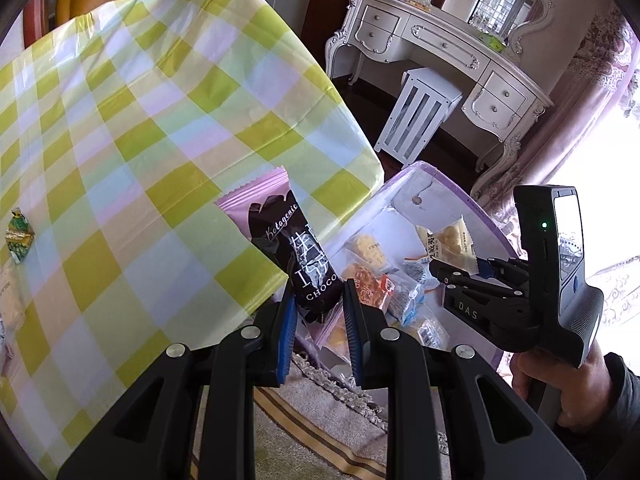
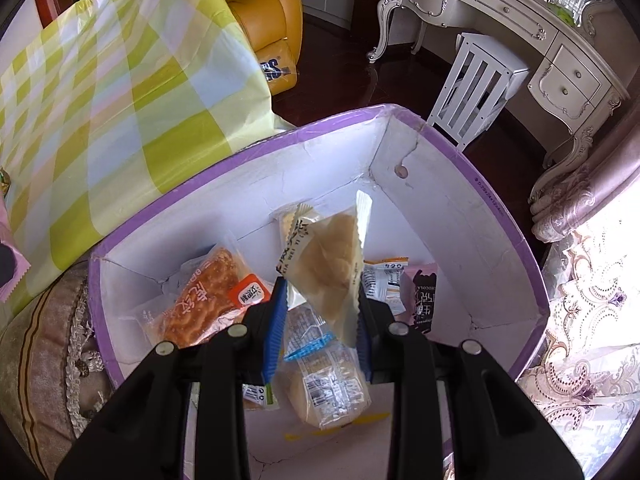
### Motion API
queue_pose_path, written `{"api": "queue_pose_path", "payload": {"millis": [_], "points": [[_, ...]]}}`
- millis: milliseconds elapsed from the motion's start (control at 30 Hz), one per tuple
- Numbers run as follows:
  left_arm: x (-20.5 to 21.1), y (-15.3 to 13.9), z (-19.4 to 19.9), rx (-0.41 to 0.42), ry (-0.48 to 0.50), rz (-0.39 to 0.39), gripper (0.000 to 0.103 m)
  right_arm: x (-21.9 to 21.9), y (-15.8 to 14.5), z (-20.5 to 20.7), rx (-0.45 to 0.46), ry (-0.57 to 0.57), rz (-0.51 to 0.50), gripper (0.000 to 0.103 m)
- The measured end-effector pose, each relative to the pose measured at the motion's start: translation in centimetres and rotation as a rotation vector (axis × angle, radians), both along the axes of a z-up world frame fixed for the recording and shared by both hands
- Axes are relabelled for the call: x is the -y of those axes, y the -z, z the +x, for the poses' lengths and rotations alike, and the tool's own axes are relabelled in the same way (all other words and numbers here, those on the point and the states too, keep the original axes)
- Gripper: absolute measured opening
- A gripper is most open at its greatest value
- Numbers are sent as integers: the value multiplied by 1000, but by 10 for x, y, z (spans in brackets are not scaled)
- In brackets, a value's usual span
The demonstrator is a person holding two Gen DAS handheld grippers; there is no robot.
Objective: Organize snacks
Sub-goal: 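Lower both tools into the white box and open them to drop the snacks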
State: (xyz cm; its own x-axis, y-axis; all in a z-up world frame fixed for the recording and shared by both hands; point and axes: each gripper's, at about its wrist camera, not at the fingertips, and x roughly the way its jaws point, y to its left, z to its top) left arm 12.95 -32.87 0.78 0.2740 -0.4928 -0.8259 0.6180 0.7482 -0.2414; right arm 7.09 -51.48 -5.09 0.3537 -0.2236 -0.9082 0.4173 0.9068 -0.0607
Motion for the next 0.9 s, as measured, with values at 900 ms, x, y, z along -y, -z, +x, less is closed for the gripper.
{"api": "queue_pose_path", "payload": {"millis": [900], "points": [[69, 41, -12, -212, 223, 41, 23, 38, 35, -10, -20, 55, 82, 39]]}}
